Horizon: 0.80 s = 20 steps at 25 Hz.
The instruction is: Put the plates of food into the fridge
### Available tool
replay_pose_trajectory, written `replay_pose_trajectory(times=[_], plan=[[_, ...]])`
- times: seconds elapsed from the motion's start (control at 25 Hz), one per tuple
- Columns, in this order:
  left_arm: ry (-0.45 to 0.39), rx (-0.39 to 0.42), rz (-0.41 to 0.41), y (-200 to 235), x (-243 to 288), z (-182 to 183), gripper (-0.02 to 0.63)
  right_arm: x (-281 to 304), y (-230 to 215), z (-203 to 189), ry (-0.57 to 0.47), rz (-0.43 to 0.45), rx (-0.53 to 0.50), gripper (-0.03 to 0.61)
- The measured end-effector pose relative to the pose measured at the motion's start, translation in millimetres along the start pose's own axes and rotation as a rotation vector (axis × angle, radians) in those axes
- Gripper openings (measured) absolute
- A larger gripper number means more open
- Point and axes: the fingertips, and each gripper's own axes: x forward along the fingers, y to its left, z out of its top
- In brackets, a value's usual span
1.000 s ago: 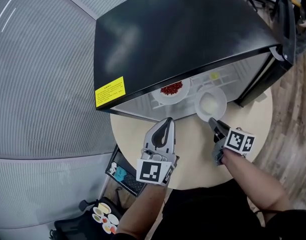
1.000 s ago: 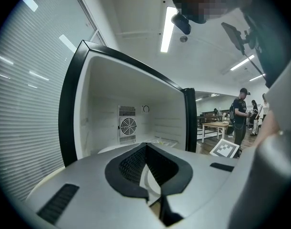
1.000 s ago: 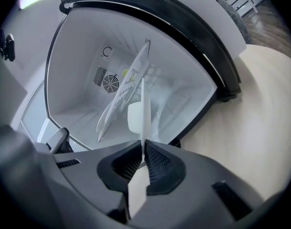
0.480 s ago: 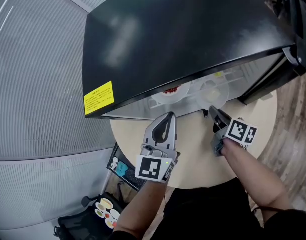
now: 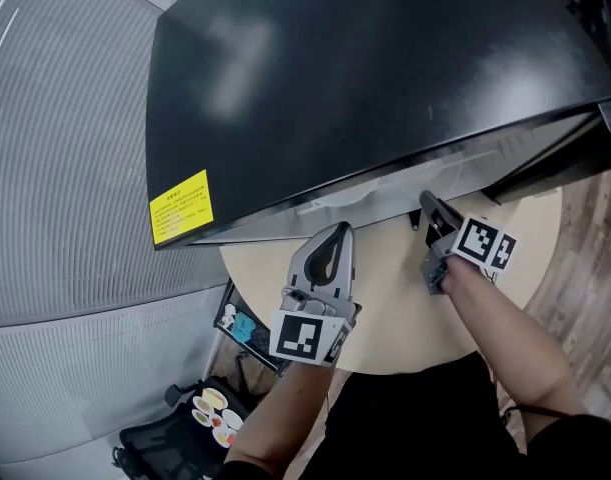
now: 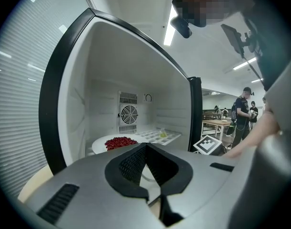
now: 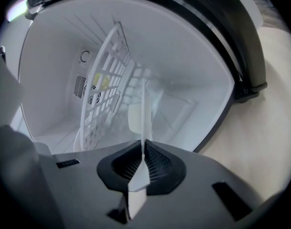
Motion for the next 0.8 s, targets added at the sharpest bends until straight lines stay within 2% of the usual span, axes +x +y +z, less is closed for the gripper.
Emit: replay_pose_trajectory(times=[0.44, 0.8], plan=[[0.020, -0.038, 0.021, 18.2, -3.7, -17.3, 0.006, 15.9, -12.8, 1.6, 0.014, -0.056, 0.047, 0.020], [0.005, -0.035, 0.052, 34.8, -15.8, -10.6, 0.006, 24.0, -18.3, 7.6, 0.008, -0.112, 0.039, 0.028]])
